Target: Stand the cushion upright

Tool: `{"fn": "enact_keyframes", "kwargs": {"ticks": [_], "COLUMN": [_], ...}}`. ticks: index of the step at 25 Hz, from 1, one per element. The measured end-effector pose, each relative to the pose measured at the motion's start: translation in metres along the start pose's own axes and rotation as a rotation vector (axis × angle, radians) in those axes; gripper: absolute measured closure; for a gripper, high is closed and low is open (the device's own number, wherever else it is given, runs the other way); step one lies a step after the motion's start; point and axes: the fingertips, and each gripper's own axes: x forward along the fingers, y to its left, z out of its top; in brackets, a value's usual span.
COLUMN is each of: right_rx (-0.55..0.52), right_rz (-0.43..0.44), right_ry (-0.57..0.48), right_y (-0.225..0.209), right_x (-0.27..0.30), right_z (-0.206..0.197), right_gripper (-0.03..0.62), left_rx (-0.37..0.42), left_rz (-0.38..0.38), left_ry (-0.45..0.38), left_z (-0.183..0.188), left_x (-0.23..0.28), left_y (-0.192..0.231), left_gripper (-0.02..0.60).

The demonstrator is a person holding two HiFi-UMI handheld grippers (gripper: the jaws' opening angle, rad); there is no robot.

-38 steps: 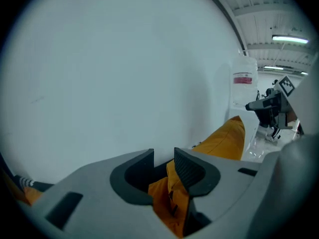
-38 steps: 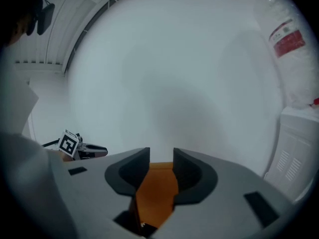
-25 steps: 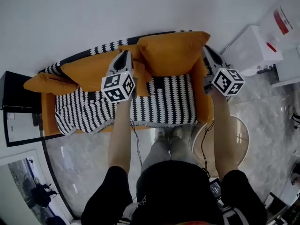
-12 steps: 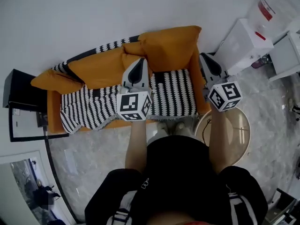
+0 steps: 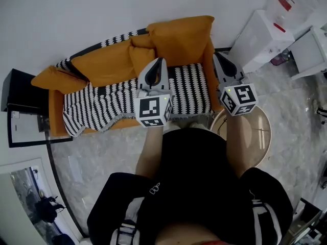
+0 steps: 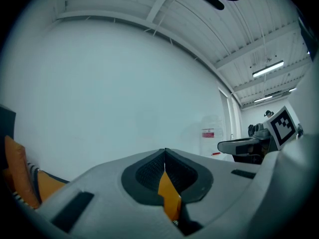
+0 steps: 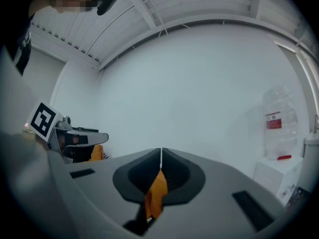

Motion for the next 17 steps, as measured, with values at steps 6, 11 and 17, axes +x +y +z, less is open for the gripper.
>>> {"fn": "enact_keyframes", "kwargs": {"ticks": [6,11,17], "right_rx": [0.0,0.001,-0.005], "right_rz": [0.003,0.011,0.016], "right_ry": [0.006,0.0,-0.003], "right_y": [0.001,0.0,-0.006], "right_x": [-0.001,0.002,0.004], "right_z": [-0.002,-0.002,-0.001], "right_gripper": [0.579,0.58,0.58], "left_rx": [-0.003,0.002,0.002], "left_rz": [0.01,0.005,0.006], "left_ry": [0.011,0.012,0.016], "left_z": [-0.002,-0.002,-0.003], "left_x": [0.003,0.007,0.013], "left_y": [-0.001,-0.005,-0.007], "left_gripper": [0.571,0.571,0.571]}}
